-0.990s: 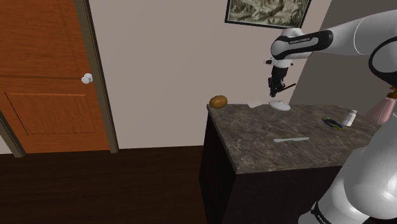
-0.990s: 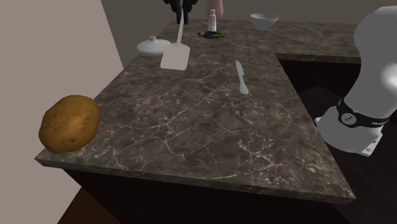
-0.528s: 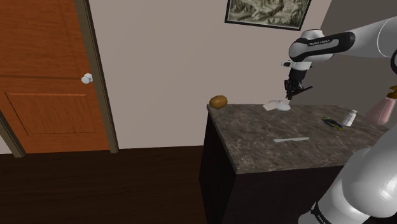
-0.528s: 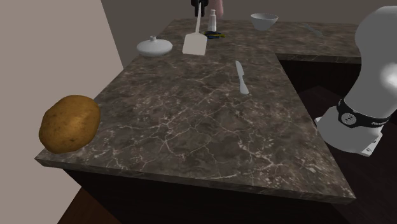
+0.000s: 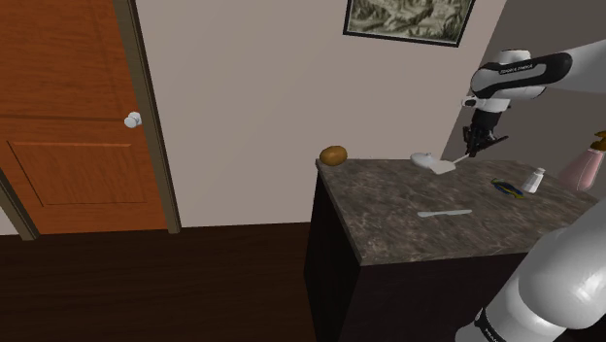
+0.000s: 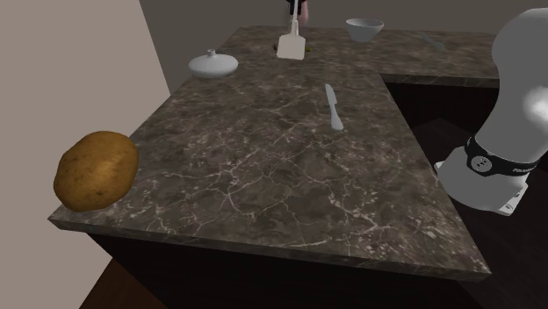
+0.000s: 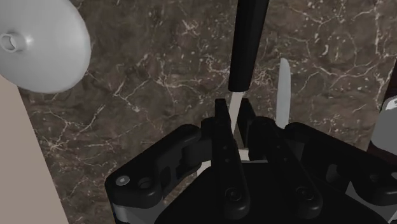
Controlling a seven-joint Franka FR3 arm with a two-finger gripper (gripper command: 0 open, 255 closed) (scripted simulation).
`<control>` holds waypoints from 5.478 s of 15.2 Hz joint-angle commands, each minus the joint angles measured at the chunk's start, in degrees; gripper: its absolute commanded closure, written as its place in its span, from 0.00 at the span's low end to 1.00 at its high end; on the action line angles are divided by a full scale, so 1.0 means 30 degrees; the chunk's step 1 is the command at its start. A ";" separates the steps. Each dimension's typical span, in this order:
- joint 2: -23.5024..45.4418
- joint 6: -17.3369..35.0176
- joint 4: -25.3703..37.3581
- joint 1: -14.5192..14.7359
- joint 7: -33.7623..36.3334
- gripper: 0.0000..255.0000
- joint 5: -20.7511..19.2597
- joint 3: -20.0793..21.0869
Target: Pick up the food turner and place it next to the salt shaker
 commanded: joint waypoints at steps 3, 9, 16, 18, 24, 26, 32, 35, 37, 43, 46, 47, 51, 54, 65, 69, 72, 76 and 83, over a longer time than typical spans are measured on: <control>-0.0090 -0.0013 0.0215 -0.0683 -0.1817 1.00 -0.0188 -0.1152; 0.0753 0.0184 0.1065 -0.1487 -0.5040 1.00 0.0339 -0.3343; 0.4020 0.0357 0.3037 -0.2592 -1.0271 1.00 0.3379 -0.6499; 0.5599 0.0240 0.3839 -0.3521 -1.2172 1.00 0.4983 -0.7067; 0.9981 -0.0864 0.7015 -0.8652 -1.6960 1.00 0.9218 -0.6275; 1.1215 -0.1388 0.8336 -1.0554 -1.8129 1.00 1.0270 -0.5707; 1.4820 -0.3385 1.3339 -1.6279 -2.0665 1.00 1.2912 -0.3969; 1.6779 -0.4725 1.6800 -1.9376 -2.1365 1.00 1.4073 -0.3020; 1.6736 -0.4168 1.6110 -1.9107 -2.1458 1.00 1.4059 -0.3040; 1.6759 -0.2626 1.4334 -1.8483 -2.1730 1.00 1.4154 -0.3040; 1.6838 -0.1911 1.3583 -1.8262 -2.1864 1.00 1.4255 -0.2995; 1.6873 -0.1679 1.3350 -1.8200 -2.1909 1.00 1.4295 -0.2974; 1.7052 -0.0785 1.2497 -1.8004 -2.2090 1.00 1.4486 -0.2858; 1.7225 -0.0145 1.1934 -1.7907 -2.2228 1.00 1.4659 -0.2743; 1.8099 0.2010 1.0354 -1.7839 -2.2751 1.00 1.5458 -0.2131; 1.8283 0.2356 1.0150 -1.7866 -2.2843 1.00 1.5616 -0.1999; 1.8283 0.2356 1.0151 -1.7866 -2.2843 1.00 1.5616 -0.1998; 1.8282 0.2355 1.0150 -1.7866 -2.2843 0.00 1.5616 -0.1999; 1.7472 0.1053 1.0806 -1.7640 -2.2473 0.00 1.4973 -0.2544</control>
